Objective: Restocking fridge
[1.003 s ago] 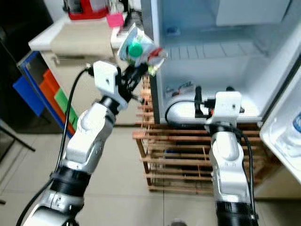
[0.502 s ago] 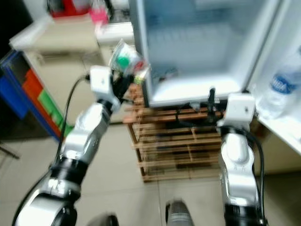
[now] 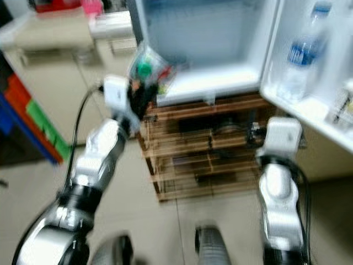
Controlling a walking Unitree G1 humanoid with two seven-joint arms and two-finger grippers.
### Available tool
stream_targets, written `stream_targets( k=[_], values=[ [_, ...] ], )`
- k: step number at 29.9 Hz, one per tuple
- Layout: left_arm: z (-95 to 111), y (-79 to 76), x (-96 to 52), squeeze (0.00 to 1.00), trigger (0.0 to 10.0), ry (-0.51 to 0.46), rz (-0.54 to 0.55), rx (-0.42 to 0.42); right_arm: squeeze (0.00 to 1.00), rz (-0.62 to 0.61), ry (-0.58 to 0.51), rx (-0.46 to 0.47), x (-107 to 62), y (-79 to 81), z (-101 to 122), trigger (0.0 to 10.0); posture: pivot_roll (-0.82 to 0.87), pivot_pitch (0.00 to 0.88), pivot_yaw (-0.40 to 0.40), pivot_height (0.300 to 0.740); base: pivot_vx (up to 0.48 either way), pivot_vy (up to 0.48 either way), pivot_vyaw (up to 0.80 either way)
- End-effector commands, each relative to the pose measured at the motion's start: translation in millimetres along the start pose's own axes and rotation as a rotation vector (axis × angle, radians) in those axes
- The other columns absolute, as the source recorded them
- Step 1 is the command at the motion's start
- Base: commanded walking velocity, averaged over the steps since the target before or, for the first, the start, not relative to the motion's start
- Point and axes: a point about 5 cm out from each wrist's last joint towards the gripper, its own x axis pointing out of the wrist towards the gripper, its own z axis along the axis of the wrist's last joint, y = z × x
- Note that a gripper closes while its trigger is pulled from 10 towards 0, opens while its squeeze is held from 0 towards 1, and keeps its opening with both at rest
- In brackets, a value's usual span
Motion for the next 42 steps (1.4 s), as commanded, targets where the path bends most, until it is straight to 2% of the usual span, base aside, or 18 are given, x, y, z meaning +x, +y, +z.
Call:
stream_targets(
  k=[1,7,11,20,27,29,32,34,38,42],
  values=[
    [3.3,12.6,0.2,0.0,10.0,0.005,0.045,0.033,0.0,0.015,-0.047,0.011,2.3,6.6,9.9,10.0,-0.28,0.048,0.137,0.631,0.251,0.0,-0.71],
    [0.8,13.3,0.9,0.0,10.0,0.022,0.061,0.04,0.0,0.023,-0.059,0.0,-0.1,9.1,14.8,10.0,-0.28,0.062,0.138,0.631,0.0,0.0,0.0],
    [6.0,11.0,3.1,0.0,10.0,-0.013,0.024,0.038,0.0,0.045,-0.073,0.004,-4.6,16.1,18.4,10.0,-0.29,0.074,0.144,0.631,0.0,0.0,0.0],
    [13.2,0.7,12.5,0.0,10.0,-0.029,-0.07,0.056,0.0,0.058,-0.081,0.02,-9.6,22.9,22.8,10.0,-0.29,0.082,0.161,0.631,0.48,0.0,0.0],
    [14.7,-0.4,16.5,0.0,10.0,-0.025,-0.087,0.056,0.0,0.073,-0.08,0.036,-13.1,26.1,23.4,10.0,-0.3,0.085,0.169,0.631,0.48,0.0,0.0],
    [15.0,0.7,17.5,0.0,10.0,-0.022,-0.081,0.05,0.0,0.126,-0.09,0.089,-15.1,32.6,28.7,10.0,-0.3,0.089,0.169,0.631,0.48,0.0,0.0],
    [17.2,1.9,18.8,0.0,10.0,-0.028,-0.075,0.048,0.0,0.291,-0.112,0.162,-23.9,48.2,40.5,10.0,-0.3,0.097,0.171,0.631,0.48,0.0,0.0],
    [18.5,2.2,19.7,0.0,10.0,-0.031,-0.076,0.056,0.0,0.312,-0.116,0.156,-27.2,48.8,43.7,10.0,-0.3,0.103,0.169,0.631,0.48,0.0,0.0],
    [20.0,2.0,23.4,0.0,10.0,-0.016,-0.067,0.125,0.0,0.325,-0.113,0.143,-30.5,47.3,46.5,10.0,-0.3,0.131,0.172,0.631,0.396,0.0,0.0],
    [20.2,-3.0,28.0,0.0,10.0,0.009,-0.091,0.104,0.0,0.346,-0.11,0.134,-35.3,48.1,49.6,10.0,-0.3,0.15,0.175,0.631,0.078,0.0,0.0]
  ],
)
